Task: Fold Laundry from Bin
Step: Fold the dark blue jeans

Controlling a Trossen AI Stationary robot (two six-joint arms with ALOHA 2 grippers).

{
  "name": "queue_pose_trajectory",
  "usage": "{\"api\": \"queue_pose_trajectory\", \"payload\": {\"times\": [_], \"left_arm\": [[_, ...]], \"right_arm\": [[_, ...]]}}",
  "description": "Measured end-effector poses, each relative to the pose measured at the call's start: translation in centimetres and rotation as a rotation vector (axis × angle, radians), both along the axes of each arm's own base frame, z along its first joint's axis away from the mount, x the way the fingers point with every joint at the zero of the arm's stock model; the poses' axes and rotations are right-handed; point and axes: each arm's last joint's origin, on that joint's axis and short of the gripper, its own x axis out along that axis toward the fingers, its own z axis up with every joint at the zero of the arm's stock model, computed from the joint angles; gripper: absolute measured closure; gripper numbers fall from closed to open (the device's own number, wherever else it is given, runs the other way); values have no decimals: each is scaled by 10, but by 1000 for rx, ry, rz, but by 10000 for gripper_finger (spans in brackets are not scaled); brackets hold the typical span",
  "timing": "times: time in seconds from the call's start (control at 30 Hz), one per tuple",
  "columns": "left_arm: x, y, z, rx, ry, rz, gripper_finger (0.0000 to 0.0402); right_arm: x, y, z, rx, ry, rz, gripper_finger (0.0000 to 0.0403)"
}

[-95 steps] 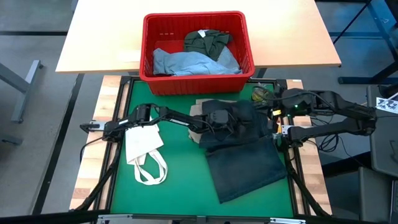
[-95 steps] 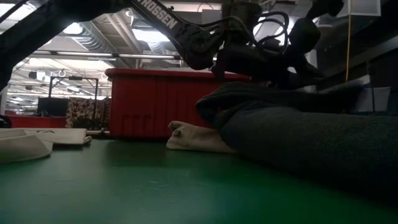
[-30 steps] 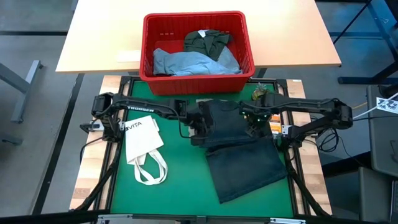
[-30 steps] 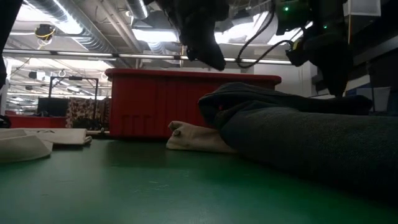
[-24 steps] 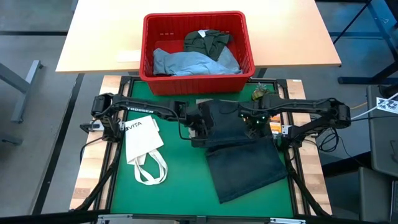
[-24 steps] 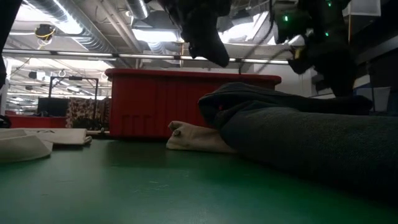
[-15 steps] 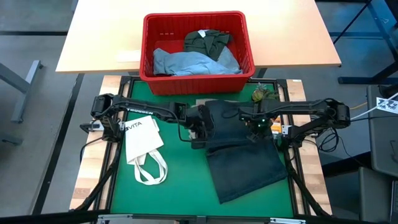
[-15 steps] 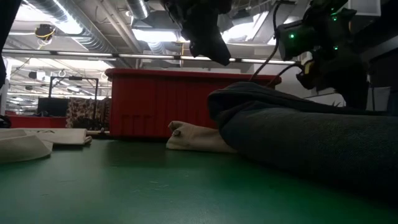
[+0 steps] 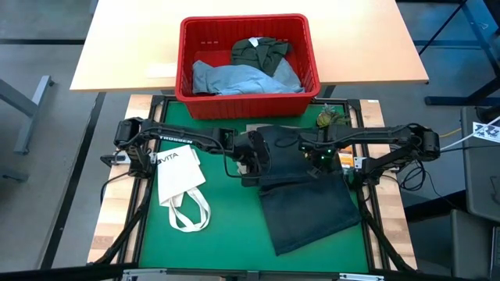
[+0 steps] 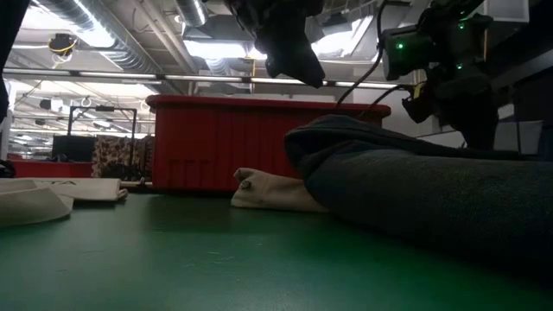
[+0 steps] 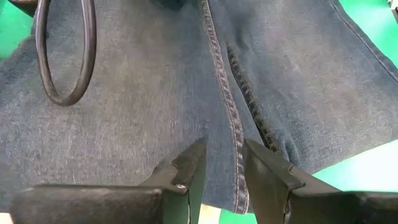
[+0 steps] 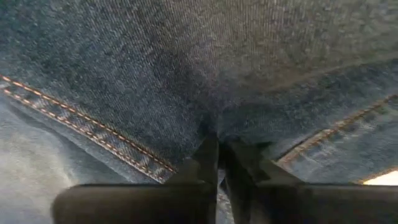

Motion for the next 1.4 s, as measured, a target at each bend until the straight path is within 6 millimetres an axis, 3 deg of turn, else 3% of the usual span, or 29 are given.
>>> {"api": "queue_pose_trajectory", "payload": {"times": [0.2, 0.37, 0.77, 1.07, 1.23, 1.4], "left_arm": [[0, -1, 0, -13, 5, -10, 301], [3, -7, -4, -13, -2, -6, 302], [28, -19, -58, 108, 82, 64, 302], [37, -27, -118, 110, 256, 32, 302], [32, -31, -124, 117, 326, 18, 302], [28, -31, -116, 121, 329, 18, 302]], "right_arm": [[-7, -1, 23, -88, 142, 39, 395], [-9, -2, 35, -156, 147, 42, 393], [-20, 2, 5, -167, 228, 54, 399], [-23, 4, -12, -145, 211, 49, 387], [-24, 5, -14, -144, 208, 48, 385], [-22, 4, -14, -139, 189, 46, 384]]}}
